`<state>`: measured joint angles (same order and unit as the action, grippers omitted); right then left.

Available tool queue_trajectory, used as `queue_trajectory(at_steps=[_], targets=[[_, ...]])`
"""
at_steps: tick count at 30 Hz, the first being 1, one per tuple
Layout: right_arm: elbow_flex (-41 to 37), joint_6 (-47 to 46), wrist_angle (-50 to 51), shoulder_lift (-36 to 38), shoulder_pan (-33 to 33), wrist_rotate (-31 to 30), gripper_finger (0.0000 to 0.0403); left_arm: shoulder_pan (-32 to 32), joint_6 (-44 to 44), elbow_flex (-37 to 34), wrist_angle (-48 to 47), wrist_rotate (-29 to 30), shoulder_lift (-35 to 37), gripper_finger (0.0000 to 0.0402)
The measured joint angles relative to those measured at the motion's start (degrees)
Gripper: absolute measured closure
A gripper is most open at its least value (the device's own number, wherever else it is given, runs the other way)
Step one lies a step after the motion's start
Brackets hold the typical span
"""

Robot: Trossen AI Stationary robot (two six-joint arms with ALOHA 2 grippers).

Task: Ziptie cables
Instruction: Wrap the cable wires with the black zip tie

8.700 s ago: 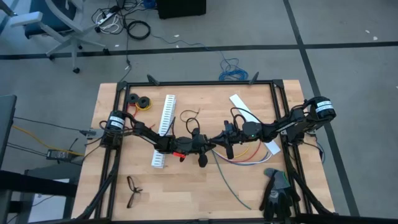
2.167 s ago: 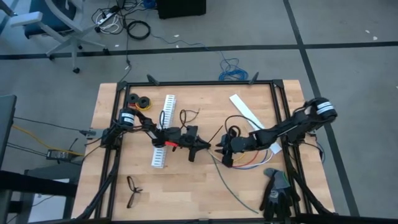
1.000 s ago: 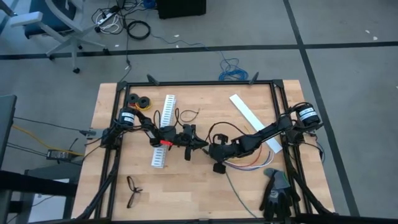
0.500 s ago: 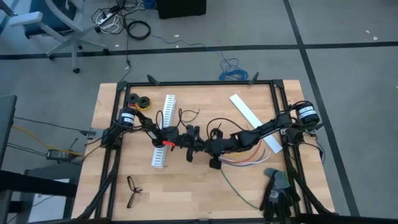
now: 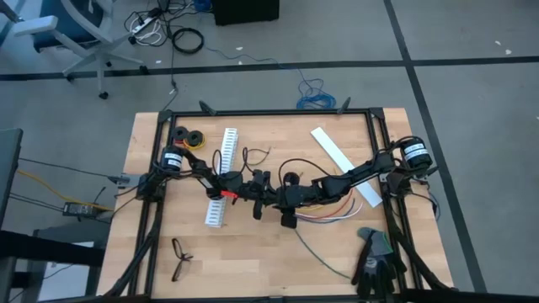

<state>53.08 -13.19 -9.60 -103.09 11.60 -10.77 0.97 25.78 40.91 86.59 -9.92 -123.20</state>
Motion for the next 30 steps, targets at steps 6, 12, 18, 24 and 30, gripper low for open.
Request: queue_trajectory(at_steps=[6, 12, 18, 24, 30], targets=[[0.0, -1.7, 6.2, 2.6, 0.1, 1.7, 0.0218, 0.0, 0.0, 0.0, -2.9, 0.0, 0.0, 0.0381], [0.0, -3.0, 12.9, 6.8, 0.3, 1.2, 0.0225, 0.2, -1.4, 0.0, -2.8, 1.0, 0.0, 0.0381], [-1.9, -2.2, 10.3, 9.4, 1.7, -5.2, 0.0237, 0.2, -1.7, 0.0, -3.7, 1.1, 0.0, 0.0381], [-10.6, -8.0, 9.4, 14.5, 4.9, -13.1, 0.0249, 0.3, -1.7, 0.0, -3.8, 1.0, 0.0, 0.0381], [-26.6, -9.5, -19.1, 20.3, 8.5, -22.0, 0.0259, 0.3, -1.7, -0.1, -4.0, 1.0, 0.0, 0.0381]])
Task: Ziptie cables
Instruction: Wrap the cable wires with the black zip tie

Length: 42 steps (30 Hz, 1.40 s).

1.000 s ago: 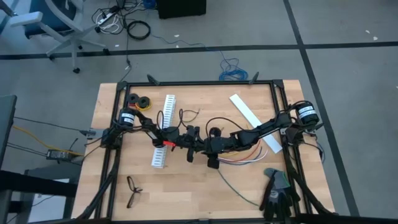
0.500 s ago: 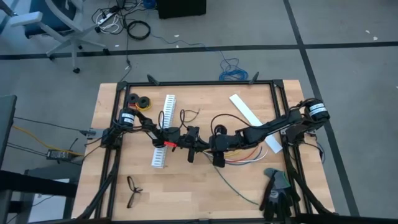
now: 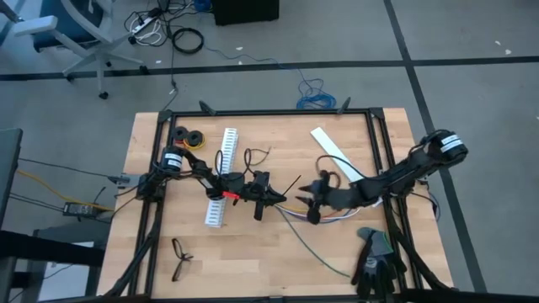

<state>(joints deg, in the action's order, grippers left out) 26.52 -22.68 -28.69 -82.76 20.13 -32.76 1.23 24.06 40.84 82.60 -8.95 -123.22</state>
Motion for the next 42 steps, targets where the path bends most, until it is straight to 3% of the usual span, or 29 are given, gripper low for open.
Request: queue_trajectory(at_steps=[4, 6, 10, 17, 27, 31, 42], targets=[[-10.9, 3.7, -32.6, -2.9, -0.8, -1.2, 0.0265, 0.0, -0.9, 0.0, 0.3, 0.0, 0.0, 0.0381], [-12.8, 2.0, -39.0, -5.7, -2.5, 1.1, 0.0268, 0.0, -1.3, 0.0, 0.2, 0.0, 0.0, 0.0381], [-10.0, -1.4, -39.7, -11.7, -5.0, 7.2, 0.027, 0.0, -2.0, 0.3, 0.1, 0.9, 0.0, 0.0381], [-2.8, 5.9, -44.3, -18.3, -6.1, 11.5, 0.0278, 0.0, -2.8, 0.6, 0.1, 2.4, 0.0, 0.0381], [-0.3, 3.5, -43.8, -22.2, -10.4, 19.4, 0.0335, 0.0, -2.4, 0.5, -0.6, 2.4, -0.1, 0.0381], [-0.3, 7.5, -43.9, -22.1, -10.0, 19.5, 0.0392, 0.0, -2.4, 0.5, -1.0, 2.7, -0.1, 0.0381], [-2.5, 7.3, -42.9, -20.8, -9.3, 15.9, 0.0403, -0.3, -2.0, -0.4, -0.4, 2.9, -0.1, 0.038]])
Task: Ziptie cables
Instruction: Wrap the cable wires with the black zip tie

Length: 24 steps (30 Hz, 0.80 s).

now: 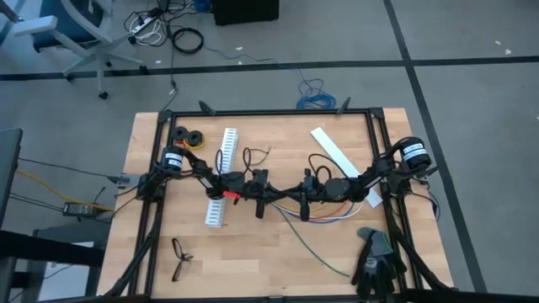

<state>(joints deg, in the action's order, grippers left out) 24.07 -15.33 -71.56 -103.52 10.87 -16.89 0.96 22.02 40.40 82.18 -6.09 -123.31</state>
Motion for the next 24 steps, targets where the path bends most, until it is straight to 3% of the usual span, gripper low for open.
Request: queue_trajectory(at_steps=[8, 16, 24], targets=[[-2.7, -1.4, 1.4, 3.4, -0.1, 1.4, 0.0403, -0.5, 1.5, -2.5, 7.7, -0.8, 0.0, 0.0379], [-2.8, -3.0, 6.3, 3.2, -0.3, 3.3, 0.0403, -0.7, 2.1, -2.5, 7.9, -0.9, 0.2, 0.0375], [-2.8, -3.7, 5.9, 3.5, -0.3, 6.7, 0.0403, -4.1, -2.7, -9.1, 7.6, -10.1, 4.2, 0.0371]])
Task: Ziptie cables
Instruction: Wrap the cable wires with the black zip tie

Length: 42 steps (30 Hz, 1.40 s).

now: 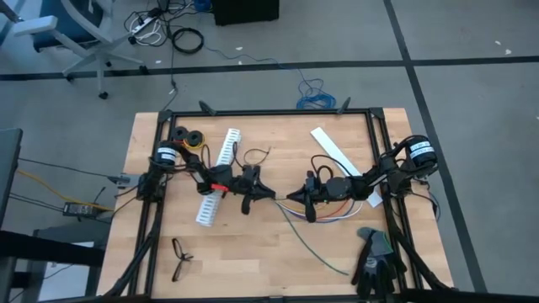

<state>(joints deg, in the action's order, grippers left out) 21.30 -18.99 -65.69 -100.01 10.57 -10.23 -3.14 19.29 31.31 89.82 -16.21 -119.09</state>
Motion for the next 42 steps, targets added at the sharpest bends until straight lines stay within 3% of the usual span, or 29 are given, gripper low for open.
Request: queue_trajectory(at_steps=[3, 6, 12, 15, 23, 28, 37, 42], targets=[[0.0, -0.4, 0.0, 0.0, 0.0, 0.7, 0.0403, 0.1, -5.7, -2.7, -3.7, 0.3, 4.5, 0.0371], [0.0, -0.4, 0.0, 0.0, -0.2, 0.9, 0.0403, 0.1, -11.5, -3.7, -14.8, 3.3, 10.2, 0.0371], [0.0, -0.5, 0.2, 0.0, -1.0, 1.0, 0.0403, 3.3, -25.6, -0.5, -42.9, 17.9, 20.3, 0.0371], [0.0, -0.9, 0.4, 0.0, -1.2, 1.0, 0.0403, 5.5, -30.4, 4.1, -54.0, 25.1, 21.5, 0.0371], [0.0, -1.8, -0.1, 0.0, -1.3, 1.5, 0.0403, 6.7, -31.6, 13.7, -70.0, 26.0, 21.6, 0.037], [0.0, -1.8, -0.2, 0.0, -1.3, 2.4, 0.0403, 7.1, -34.1, 20.1, -88.1, 26.0, 21.6, 0.0346], [0.0, -3.4, -0.2, 0.0, -1.3, 4.5, 0.0403, 7.4, -34.2, 22.9, -91.9, 25.3, 21.6, 0.0261], [0.0, -3.9, -0.6, 0.0, -1.3, 5.1, 0.0403, 7.7, -39.0, 22.9, -89.9, 24.6, 18.9, 0.0237]])
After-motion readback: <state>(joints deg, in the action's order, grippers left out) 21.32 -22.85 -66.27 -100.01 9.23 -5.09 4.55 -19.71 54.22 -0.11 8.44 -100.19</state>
